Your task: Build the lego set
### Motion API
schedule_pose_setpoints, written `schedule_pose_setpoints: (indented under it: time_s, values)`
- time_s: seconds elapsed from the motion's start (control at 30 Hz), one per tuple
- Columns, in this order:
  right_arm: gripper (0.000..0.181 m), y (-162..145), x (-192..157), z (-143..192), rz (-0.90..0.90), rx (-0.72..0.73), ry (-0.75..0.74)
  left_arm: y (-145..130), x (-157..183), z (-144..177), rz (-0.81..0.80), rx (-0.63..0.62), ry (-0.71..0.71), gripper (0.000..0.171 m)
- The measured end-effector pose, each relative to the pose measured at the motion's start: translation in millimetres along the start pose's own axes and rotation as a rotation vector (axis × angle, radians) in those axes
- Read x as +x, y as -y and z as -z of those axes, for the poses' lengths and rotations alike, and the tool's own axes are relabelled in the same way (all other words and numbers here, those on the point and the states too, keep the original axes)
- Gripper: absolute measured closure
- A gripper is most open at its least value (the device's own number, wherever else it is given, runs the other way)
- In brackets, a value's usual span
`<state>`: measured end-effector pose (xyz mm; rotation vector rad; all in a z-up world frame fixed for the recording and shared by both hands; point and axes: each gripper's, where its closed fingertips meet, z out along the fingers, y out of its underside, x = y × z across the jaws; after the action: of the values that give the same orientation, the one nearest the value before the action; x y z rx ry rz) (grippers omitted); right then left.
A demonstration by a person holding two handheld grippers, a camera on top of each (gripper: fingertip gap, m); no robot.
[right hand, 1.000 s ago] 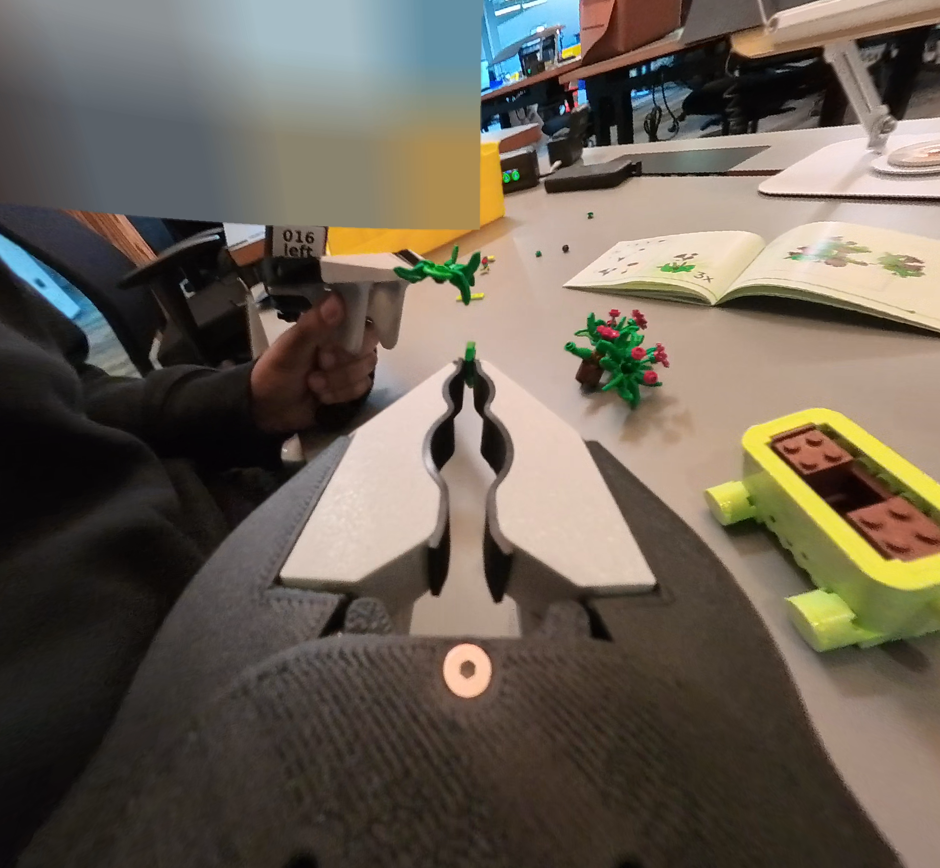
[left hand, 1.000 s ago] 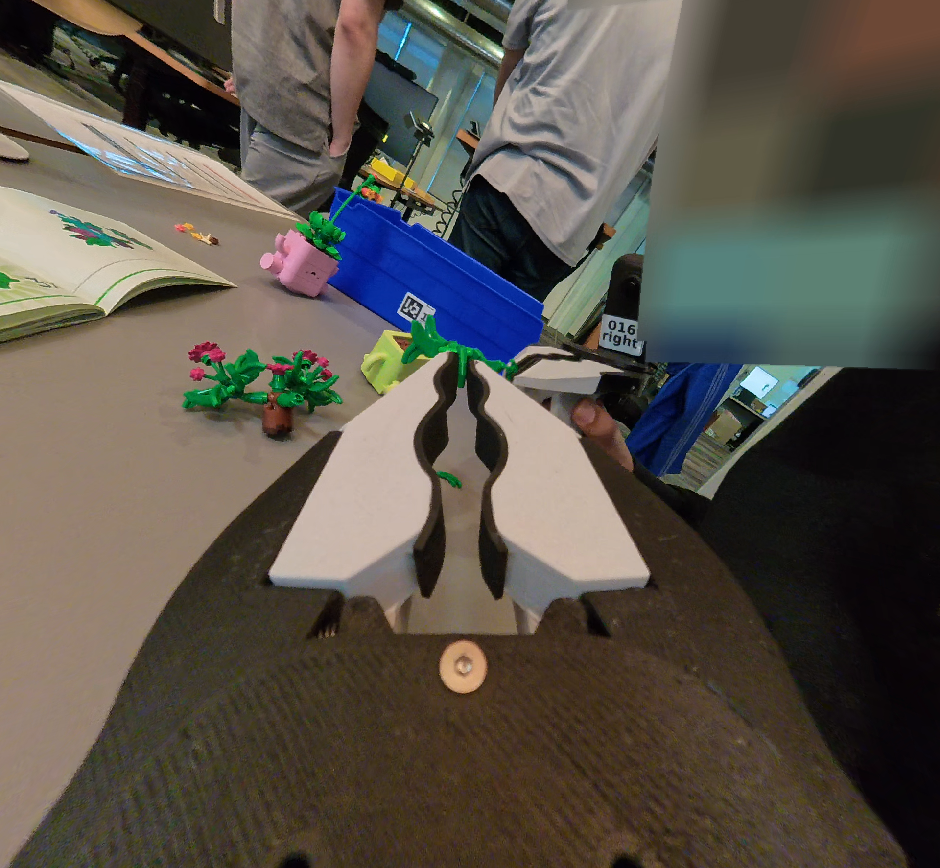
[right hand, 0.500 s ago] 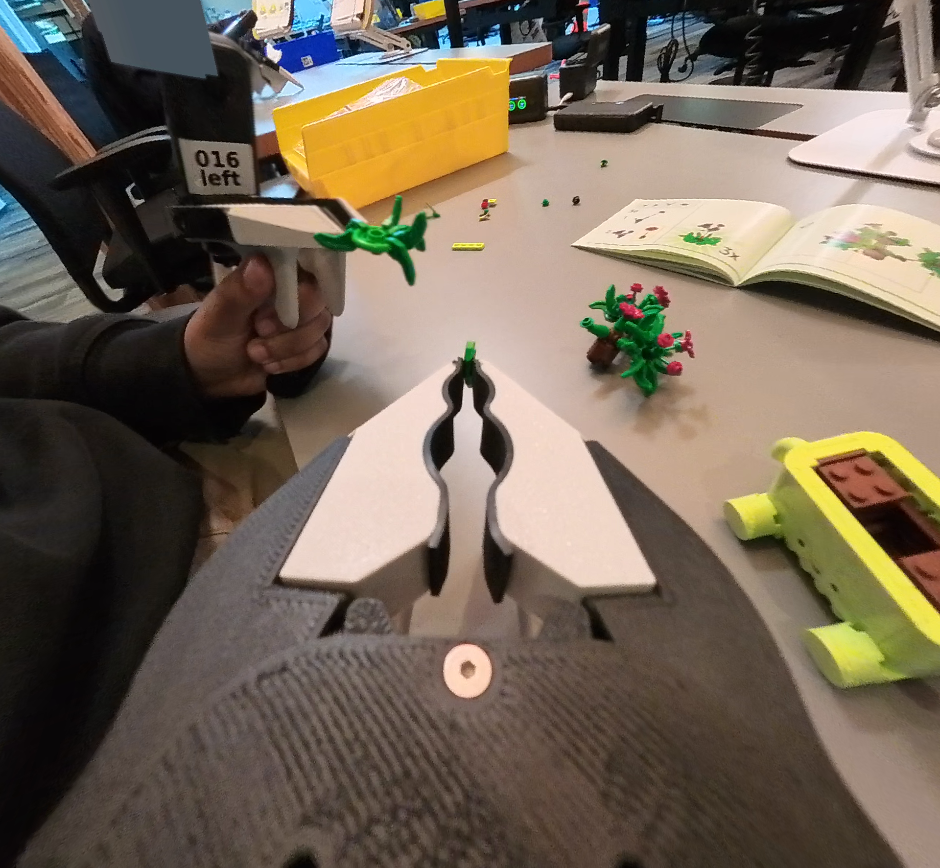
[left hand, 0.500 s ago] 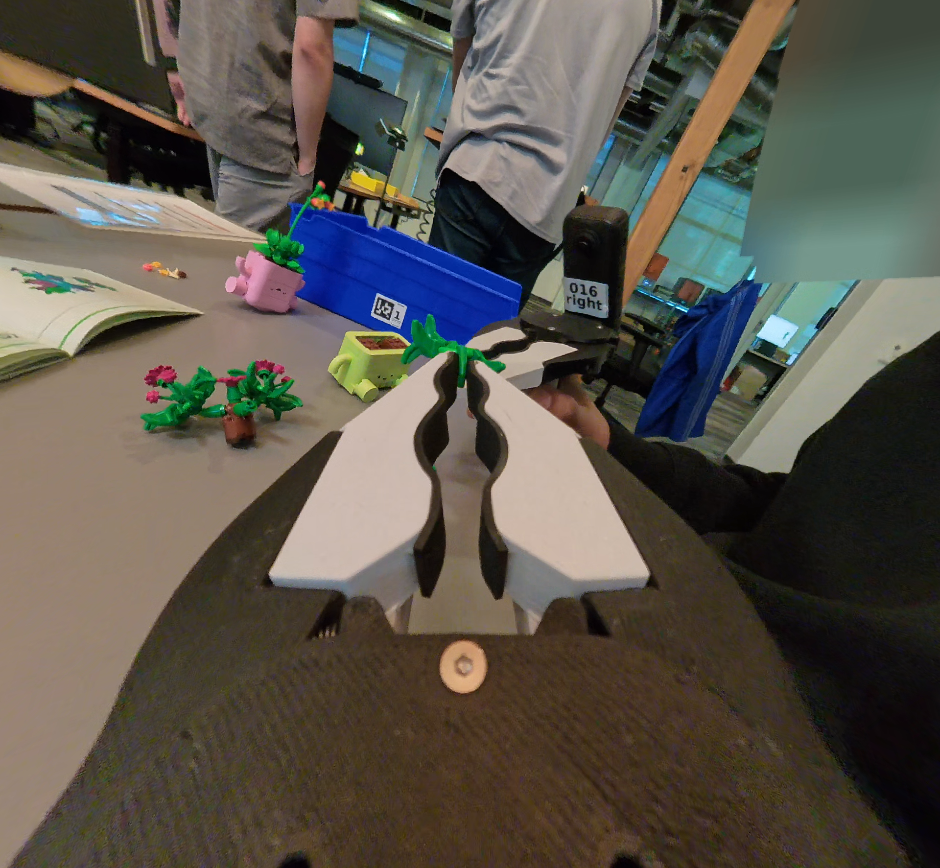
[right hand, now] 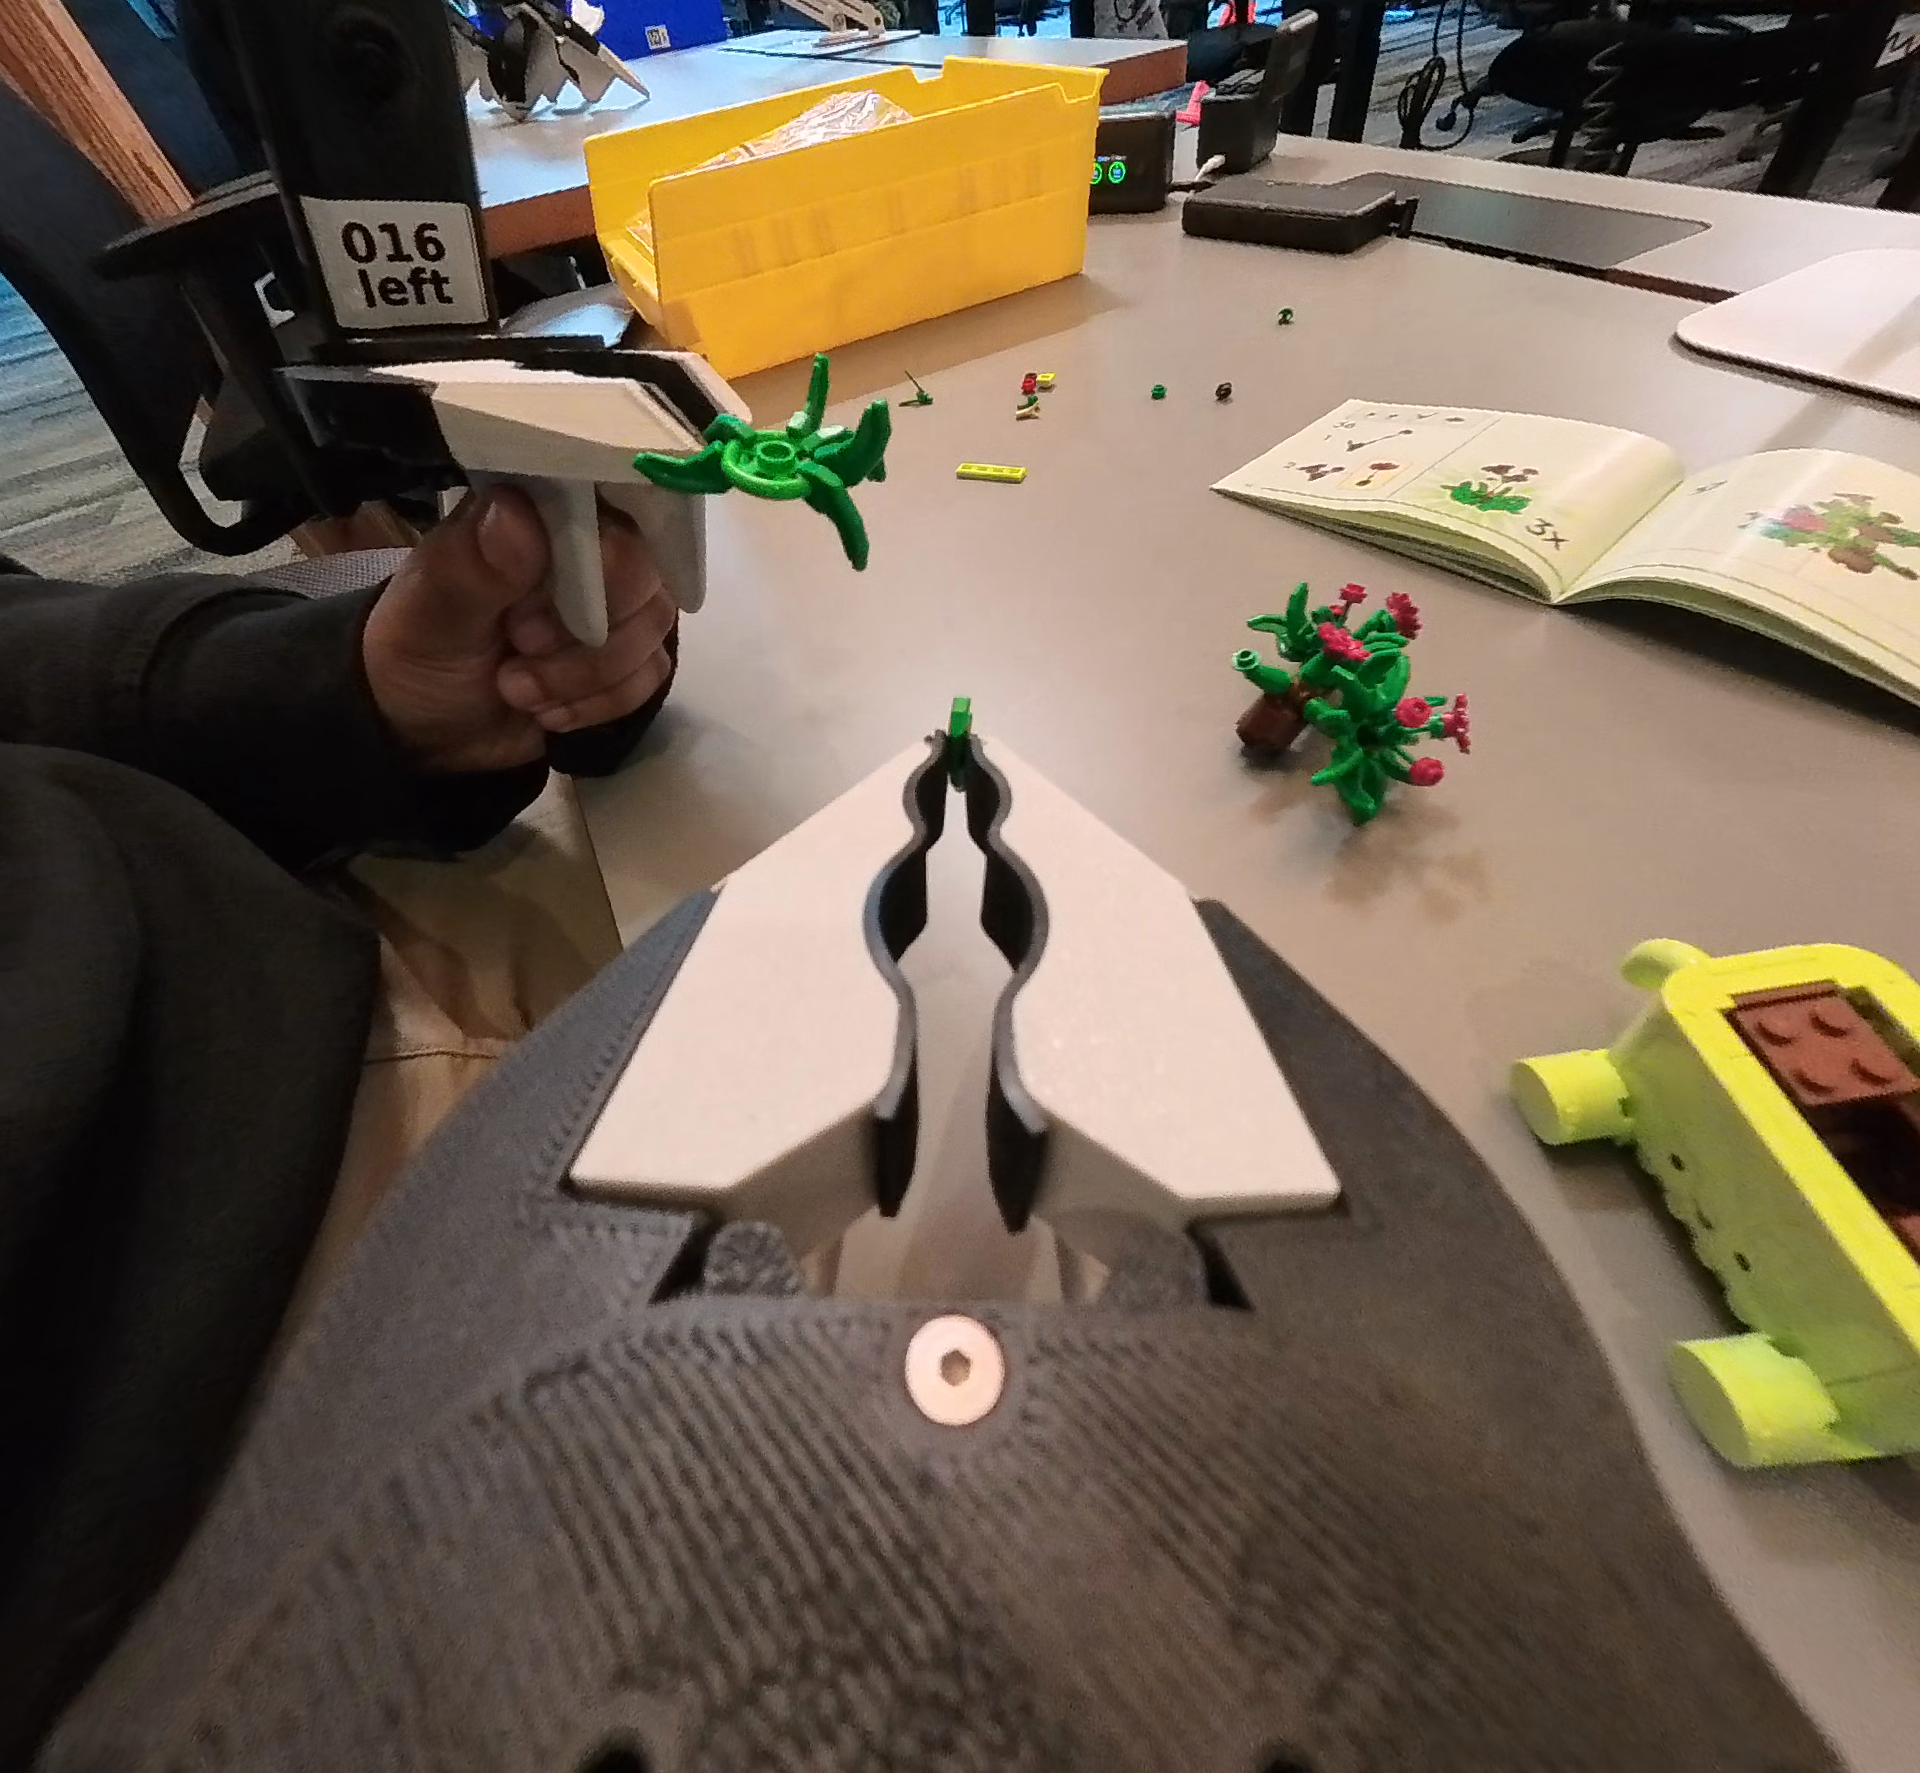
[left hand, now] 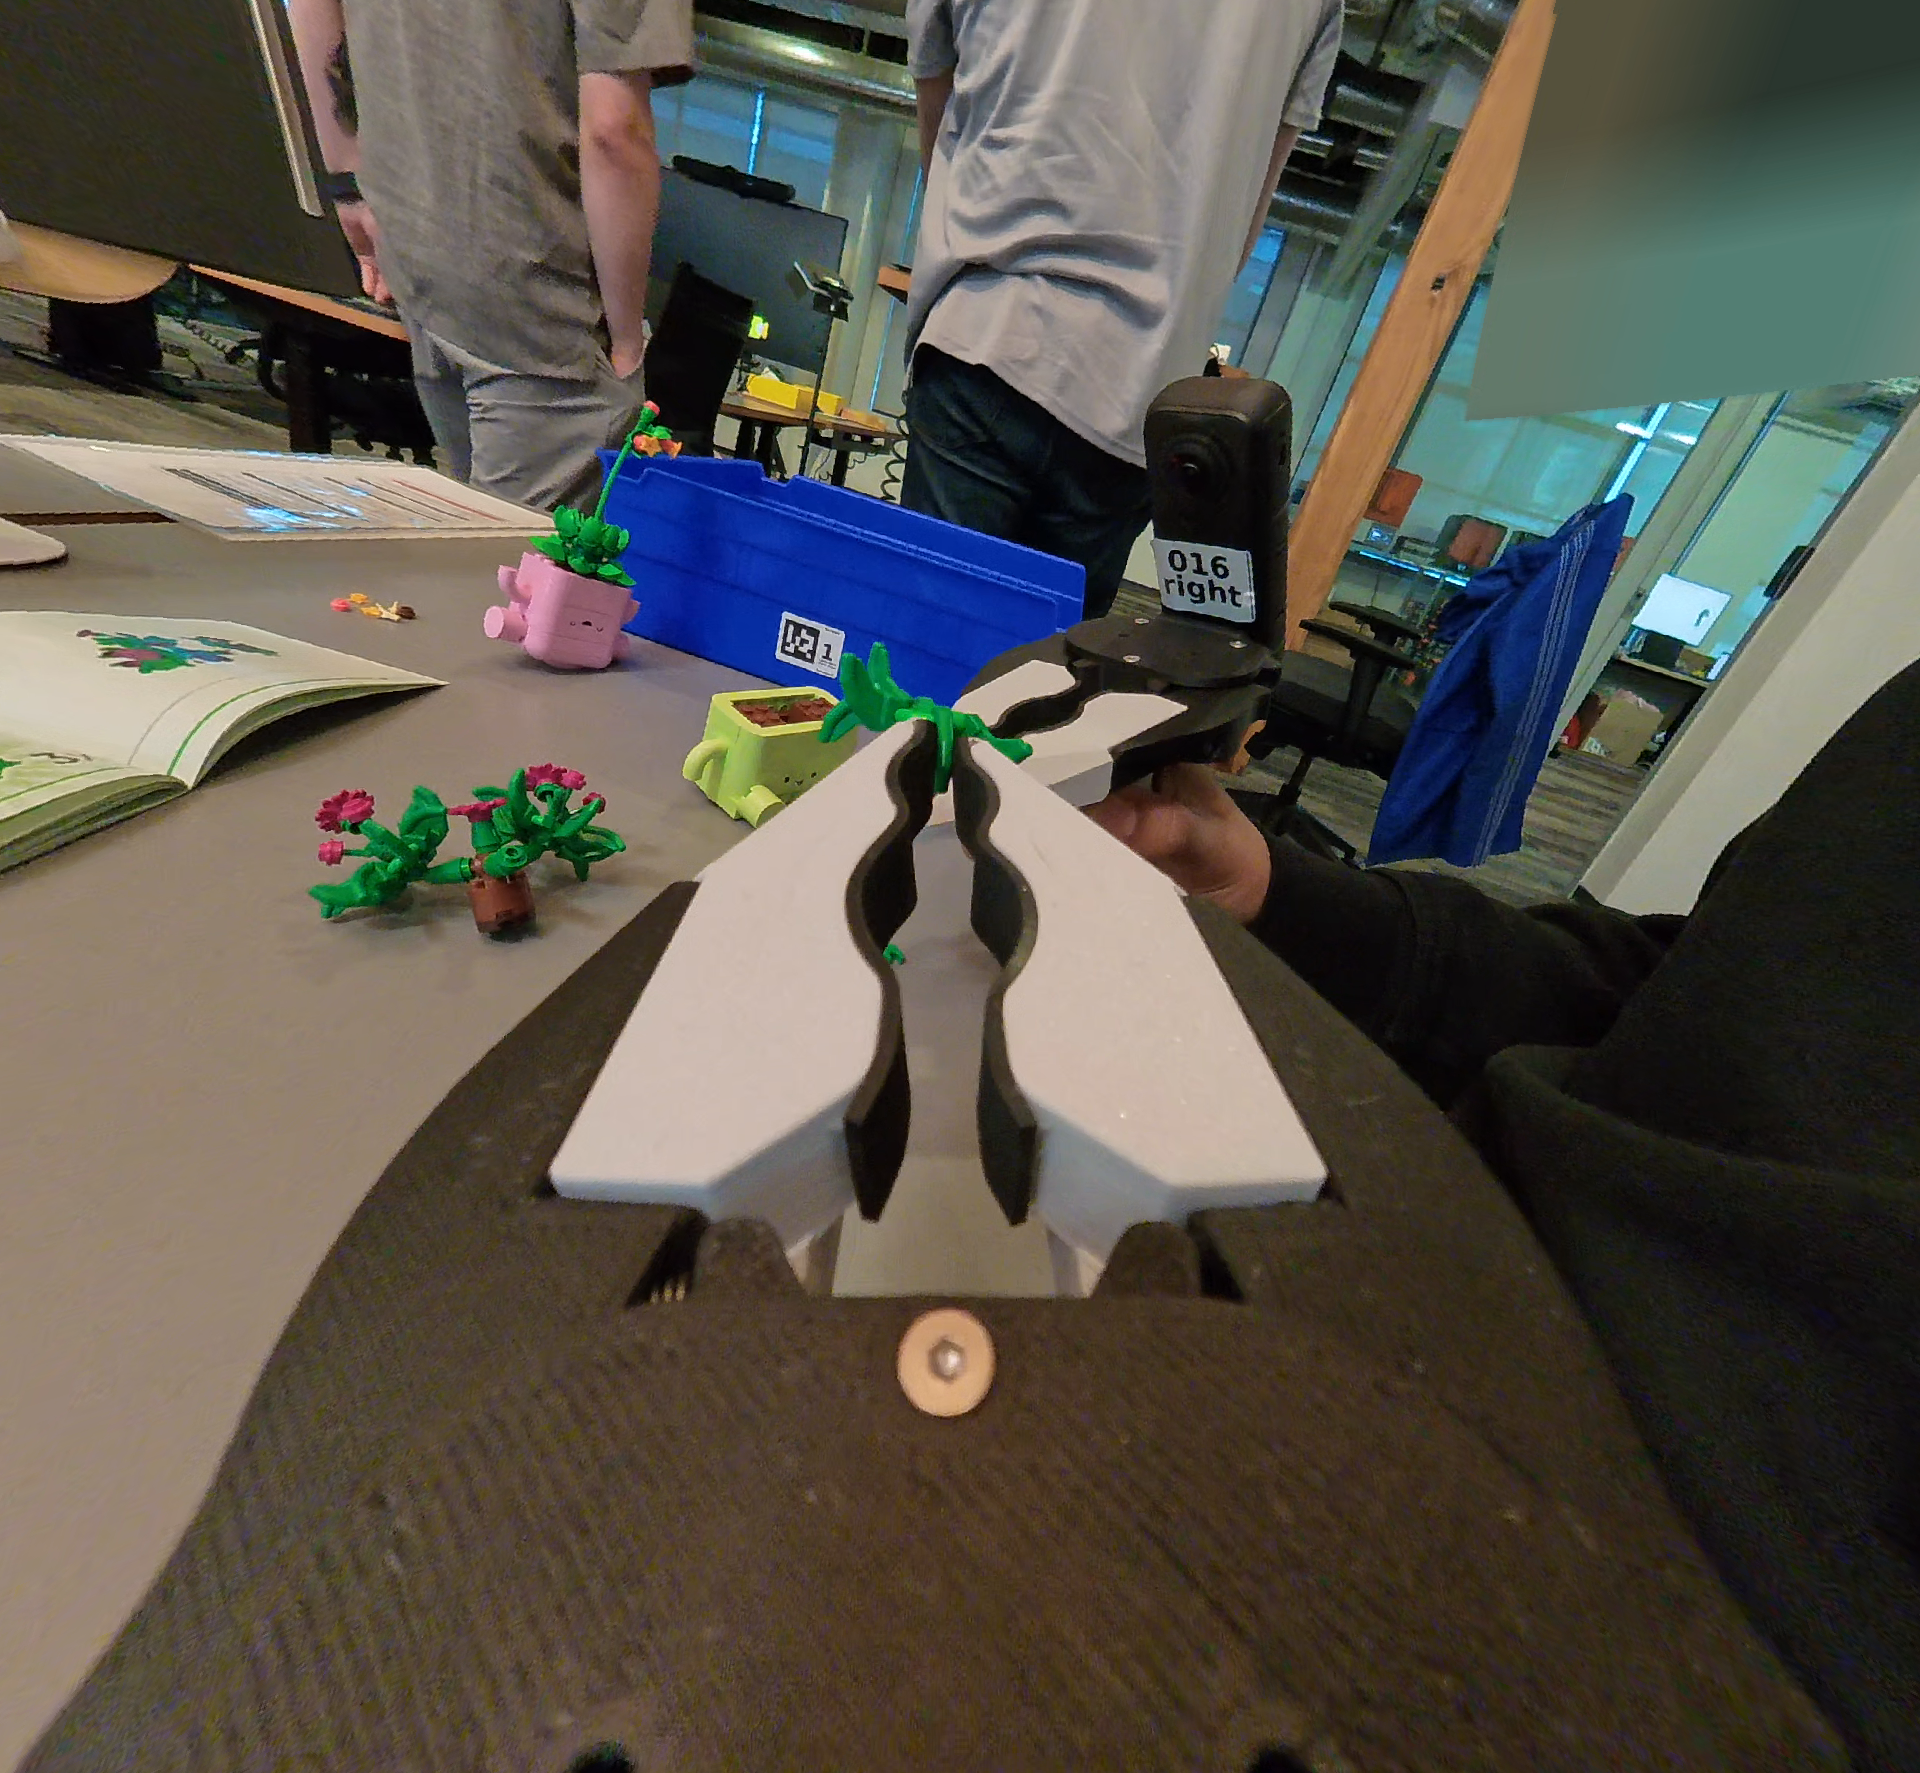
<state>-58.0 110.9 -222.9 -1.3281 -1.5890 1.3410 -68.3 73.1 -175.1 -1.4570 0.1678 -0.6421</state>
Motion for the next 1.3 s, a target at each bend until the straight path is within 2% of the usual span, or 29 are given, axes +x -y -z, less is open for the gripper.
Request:
schedule_pose_setpoints:
  time_s: [0.47,1.0,1.3]
  values:
    - [0.181,-17.5,-7.0,-13.2,0.063,-0.138,0.001,3.5,-1.1,3.0,0.022,0.027,-0.010,0.171]
    - [0.181,-15.7,-7.5,-13.0,0.045,-0.128,0.014,3.1,-5.8,2.6,0.051,0.023,0.005,0.171]
    - [0.181,-48.8,-19.5,-32.0,0.345,-0.347,-0.073,2.3,-7.0,2.3,0.068,0.017,0.002,0.171]
